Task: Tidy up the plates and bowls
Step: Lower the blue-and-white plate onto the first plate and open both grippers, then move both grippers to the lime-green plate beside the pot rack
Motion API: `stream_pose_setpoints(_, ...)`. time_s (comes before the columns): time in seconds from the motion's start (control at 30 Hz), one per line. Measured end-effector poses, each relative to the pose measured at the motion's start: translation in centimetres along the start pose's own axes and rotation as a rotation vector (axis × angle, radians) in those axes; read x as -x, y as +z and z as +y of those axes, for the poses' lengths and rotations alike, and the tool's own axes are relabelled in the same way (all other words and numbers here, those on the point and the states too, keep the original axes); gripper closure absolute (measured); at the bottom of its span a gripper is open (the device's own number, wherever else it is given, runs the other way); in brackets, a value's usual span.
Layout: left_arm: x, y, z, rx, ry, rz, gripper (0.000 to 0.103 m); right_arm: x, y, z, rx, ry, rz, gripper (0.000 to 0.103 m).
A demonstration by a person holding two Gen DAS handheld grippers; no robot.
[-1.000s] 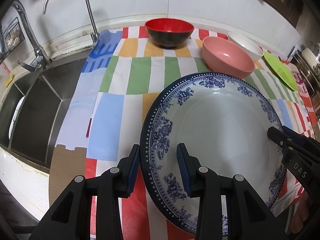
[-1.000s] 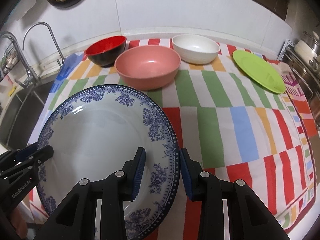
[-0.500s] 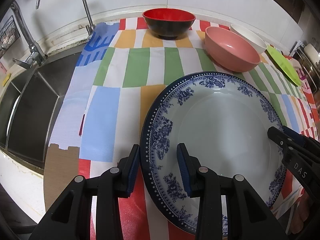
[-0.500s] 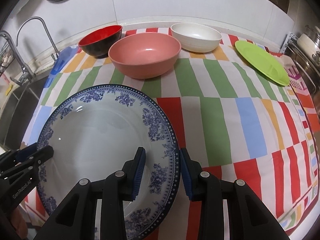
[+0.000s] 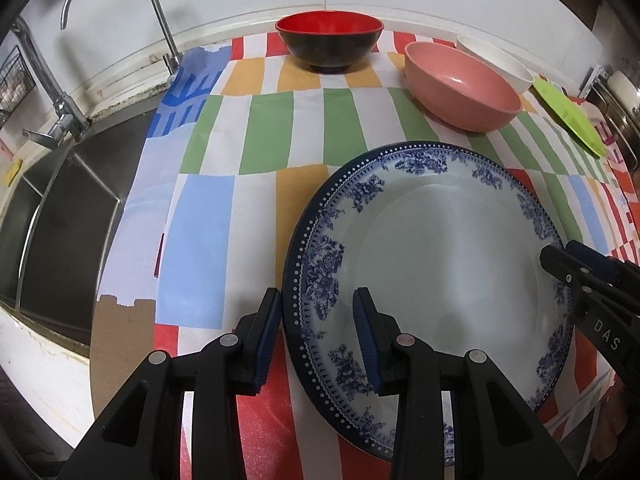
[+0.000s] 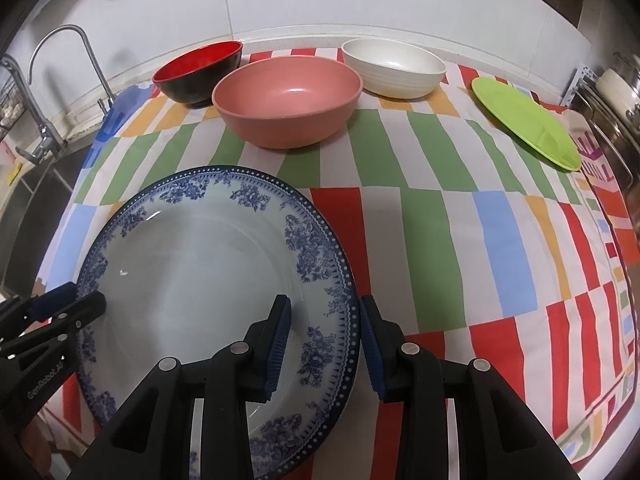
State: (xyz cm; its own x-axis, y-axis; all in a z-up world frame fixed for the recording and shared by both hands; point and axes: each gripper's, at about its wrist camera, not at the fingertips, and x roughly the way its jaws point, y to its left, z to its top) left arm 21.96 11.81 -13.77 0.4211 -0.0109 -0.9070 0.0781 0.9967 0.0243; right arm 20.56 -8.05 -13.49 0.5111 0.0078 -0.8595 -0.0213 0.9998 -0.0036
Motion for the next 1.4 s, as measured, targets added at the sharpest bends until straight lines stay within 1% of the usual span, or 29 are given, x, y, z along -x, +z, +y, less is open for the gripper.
stream_pose_setpoints(0.07, 0.2, 0.1, -0.1, -0.004, 0.004, -0.008, 0.065, 0.0, 0.0, 0.0, 0.001, 0.003, 0.0, 0.067)
stream_pose_setpoints(0.1, 0.3, 0.1, -0.1, -0.005, 0.009, -0.013, 0.062, 0.0, 0.0, -0.1, 0.002, 0.005, -0.001, 0.067)
stream_pose_setpoints(0.17, 0.8, 0.2, -0.2, -0.005, 0.007, -0.025, 0.06, 0.1, 0.1, -0.1, 0.005, 0.006, -0.001, 0.066)
stream_pose_setpoints(0.23, 1.2, 0.4, -0.2, -0.008, 0.006, -0.041, 0.058, 0.3, 0.2, -0.2, -0.002, 0.008, -0.01, 0.061)
stream_pose_setpoints(0.27, 1.7, 0.6, -0.4, -0.012, 0.005, -0.054, 0.055, 0.5, 0.3, -0.3, -0.005, 0.006, -0.017, 0.059)
stream_pose_setpoints(0.4, 3.1, 1.1, -1.1, -0.028, -0.006, -0.103, 0.048, 1.6, 0.4, -0.7, -0.013, 0.007, -0.042, 0.059)
stream_pose_setpoints(0.53, 4.6, 1.9, -2.2, -0.054, -0.028, -0.151, 0.045, 3.0, 0.6, -1.5, -0.029, 0.014, -0.074, 0.059)
stream_pose_setpoints(0.63, 5.5, 2.4, -3.3, -0.075, -0.044, -0.184, 0.039, 4.0, 0.6, -2.2, -0.037, 0.007, -0.095, 0.059)
stream_pose_setpoints(0.67, 5.8, 2.7, -3.7, -0.083, -0.05, -0.194, 0.037, 4.4, 0.6, -2.6, -0.042, 0.003, -0.103, 0.057)
stream_pose_setpoints(0.7, 6.2, 2.9, -4.2, -0.093, -0.056, -0.207, 0.035, 4.8, 0.6, -3.0, -0.047, -0.002, -0.111, 0.052)
stream_pose_setpoints(0.77, 6.7, 3.3, -5.1, -0.107, -0.067, -0.228, 0.032, 5.6, 0.6, -3.8, -0.061, -0.017, -0.135, 0.048)
stream_pose_setpoints(0.83, 7.4, 3.7, -6.2, -0.125, -0.073, -0.252, 0.03, 6.3, 0.7, -4.6, -0.07, -0.028, -0.151, 0.047)
stream_pose_setpoints(0.87, 7.7, 3.9, -6.8, -0.133, -0.076, -0.262, 0.027, 6.8, 0.8, -5.2, -0.077, -0.035, -0.159, 0.046)
stream_pose_setpoints(1.0, 8.8, 4.7, -9.1, -0.159, -0.082, -0.312, 0.018, 8.1, 0.9, -7.2, -0.104, -0.062, -0.197, 0.038)
stream_pose_setpoints(1.13, 9.8, 5.4, -11.5, -0.179, -0.08, -0.358, 0.014, 9.3, 1.1, -9.4, -0.125, -0.094, -0.233, 0.035)
stream_pose_setpoints(1.2, 10.2, 5.8, -12.6, -0.183, -0.082, -0.377, 0.013, 9.8, 1.3, -10.8, -0.136, -0.107, -0.249, 0.031)
stream_pose_setpoints(1.4, 11.1, 7.1, -15.9, -0.192, -0.09, -0.415, 0.01, 10.6, 2.0, -14.2, -0.155, -0.134, -0.278, 0.03)
